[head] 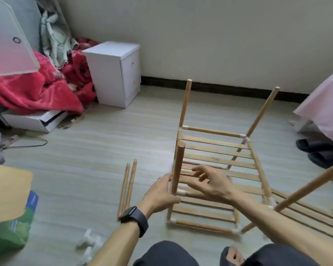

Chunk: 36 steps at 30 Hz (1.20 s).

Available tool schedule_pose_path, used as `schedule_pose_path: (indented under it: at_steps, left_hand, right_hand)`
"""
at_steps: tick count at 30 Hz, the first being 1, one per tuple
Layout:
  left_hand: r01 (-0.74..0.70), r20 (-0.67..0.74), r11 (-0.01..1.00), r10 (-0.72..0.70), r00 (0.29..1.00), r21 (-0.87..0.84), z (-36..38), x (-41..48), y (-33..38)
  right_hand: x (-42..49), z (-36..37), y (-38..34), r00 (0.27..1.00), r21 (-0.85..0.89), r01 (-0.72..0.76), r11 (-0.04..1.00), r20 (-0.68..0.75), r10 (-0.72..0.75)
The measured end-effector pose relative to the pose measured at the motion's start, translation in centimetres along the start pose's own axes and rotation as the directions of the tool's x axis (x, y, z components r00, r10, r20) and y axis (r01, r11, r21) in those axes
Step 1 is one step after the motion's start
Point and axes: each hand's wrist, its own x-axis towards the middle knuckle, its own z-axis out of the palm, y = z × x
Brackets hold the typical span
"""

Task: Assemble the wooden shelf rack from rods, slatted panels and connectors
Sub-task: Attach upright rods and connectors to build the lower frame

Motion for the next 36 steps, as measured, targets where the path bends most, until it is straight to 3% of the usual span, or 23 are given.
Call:
schedule_pose_path:
  at_steps: [3,7,13,23,27,31,33,36]
  left_hand:
    - [-0.204,-0.104,0.937,0.181,0.978,-0.283,-2.8,-1.2,4.0]
    - [-0.488,-0.376,0.765,0.342,0.861,-0.421,-5.5,-0.7,10.1]
    - [-0.458,-0.440,0.642,0.202,0.875,-0.616,-4.1,1.8,13.8]
    - [-0.457,-0.525,0.680,0.122,0.842,-0.574,-3.0,2.4,14.4]
    - [-0.410,-0.472,0.721,0.129,0.872,-0.559,-3.9,2.7,14.1]
    - [-0.365,-0.492,0.821,0.121,0.862,-0.438,-4.0,2.6,9.7]
    - [-0.214,-0.516,0.878,-0.043,0.856,-0.428,-3.7,2.6,5.8]
    - [0.147,-0.520,0.925,-0.322,0.791,-0.350,-2.9,1.9,-2.2]
  right_hand:
    - [-2.8,1.6,4.7,0.979,-0.257,-0.181,0.949,-0.140,0.149]
    - [-3.6,3.8,7.6,0.968,-0.391,-0.250,0.886,-0.107,0.226]
    - [-1.8,3.0,8.7,0.975,-0.405,-0.220,0.887,-0.112,0.191]
    - [-0.8,1.5,9.4,0.986,-0.419,-0.166,0.893,-0.043,0.163]
    - [-0.1,1.1,9.3,0.979,-0.379,-0.170,0.910,0.042,0.200]
    - [1.2,1.5,8.1,0.960,-0.278,-0.261,0.924,0.026,0.279]
    - [2.1,2.2,6.8,0.964,-0.231,-0.265,0.936,-0.032,0.265]
    - [3.7,3.6,4.6,0.988,-0.260,-0.145,0.955,-0.084,0.127]
